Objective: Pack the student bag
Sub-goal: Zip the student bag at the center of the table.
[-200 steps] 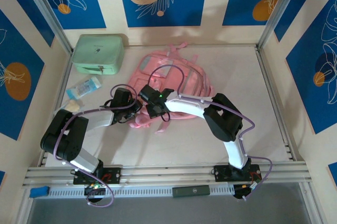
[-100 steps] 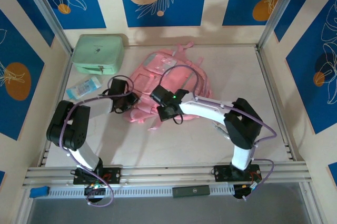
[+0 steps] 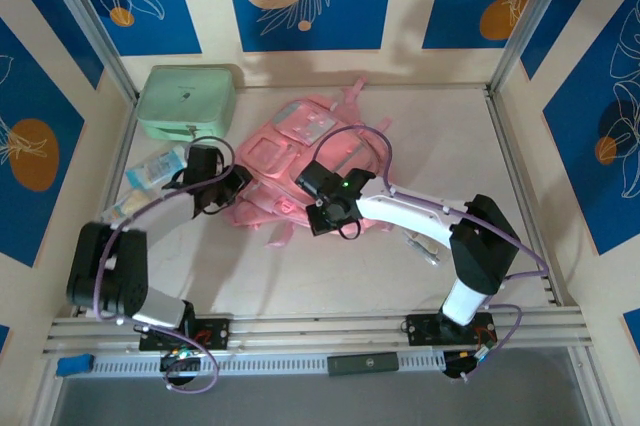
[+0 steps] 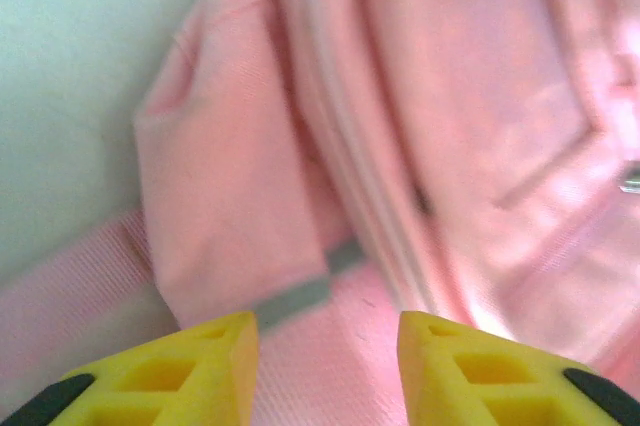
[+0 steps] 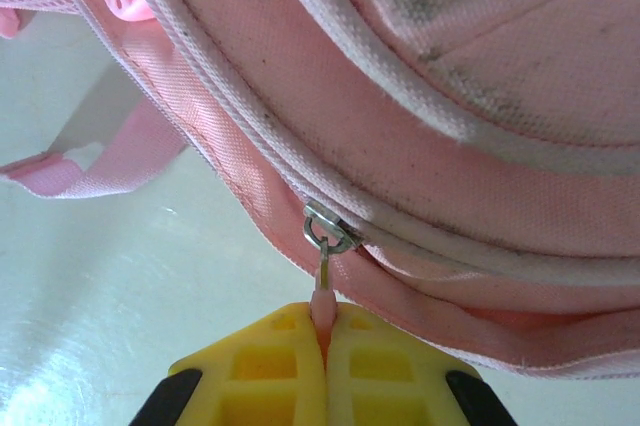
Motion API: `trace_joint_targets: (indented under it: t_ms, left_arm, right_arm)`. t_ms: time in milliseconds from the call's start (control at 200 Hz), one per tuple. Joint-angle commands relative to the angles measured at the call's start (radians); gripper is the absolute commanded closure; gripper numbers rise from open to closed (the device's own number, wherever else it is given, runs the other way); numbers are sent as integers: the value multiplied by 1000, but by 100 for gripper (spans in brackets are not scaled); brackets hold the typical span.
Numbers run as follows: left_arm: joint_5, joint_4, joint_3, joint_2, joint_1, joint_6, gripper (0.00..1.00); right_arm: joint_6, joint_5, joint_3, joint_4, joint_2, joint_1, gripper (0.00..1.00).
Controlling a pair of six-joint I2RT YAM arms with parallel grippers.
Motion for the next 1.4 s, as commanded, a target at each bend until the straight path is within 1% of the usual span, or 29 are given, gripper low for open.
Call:
trace_joint_targets:
  t_ms: [0, 90, 140, 245, 330, 380, 450, 505, 560, 640, 685, 750, 835, 880, 940, 1045, 1265, 1396]
  left_arm:
    - [9, 3, -37, -109, -62, -104, 54]
    - [-67, 1, -39, -161, -181, -165, 49]
    - [-96, 26, -50, -167, -240, -227, 48]
    - [-149, 184, -109, -158, -332, -337, 47]
    - [-232, 173, -97, -143, -410, -365, 46]
    - [-252, 192, -92, -116, -439, -397, 45]
    - [-252, 288, -100, -69, -461, -439, 45]
    - [-259, 357, -98, -34, -476, -443, 44]
    - [-275, 349, -73, -1, -490, -441, 42]
    - [-305, 339, -41, 37, -505, -426, 42]
    - [-329, 315, -27, 51, -508, -422, 45]
    - [-370, 276, -17, 68, -509, -421, 54]
    - [-403, 241, -19, 81, -505, -422, 70]
    - [-425, 246, -22, 81, -503, -400, 78]
    - [-453, 196, -11, 75, -502, -373, 88]
    - [-480, 129, 10, 68, -494, -343, 100]
    - [-439, 97, 15, 94, -445, -293, 100]
    - [-409, 85, -7, 73, -393, -260, 100]
  right_arm:
    - [7, -46, 33, -21, -14, 11, 100]
    - [5, -36, 17, -8, -30, 12, 100]
    - [10, -38, 4, 7, -35, 7, 100]
    - [14, -47, -9, 23, -36, 4, 100]
    - [16, -5, -5, 19, -35, 25, 100]
    - [18, 8, -4, 18, -32, 33, 100]
    - [23, 8, -1, 18, -28, 34, 100]
    - [27, 8, -3, 23, -32, 34, 100]
    - [27, 7, -10, 37, -38, 33, 100]
    - [25, 11, -9, 35, -32, 28, 100]
    - [28, 14, -6, 28, -29, 25, 100]
    - [30, 10, -11, 31, -32, 24, 100]
    - [33, 9, -18, 26, -38, 24, 100]
    - [34, 12, -22, 21, -44, 22, 100]
    - [37, 18, -30, 13, -54, 22, 100]
    - [39, 31, -44, -8, -79, 14, 100]
    - [47, 30, -102, -36, -154, -52, 100]
    - [22, 31, -135, -57, -191, -130, 100]
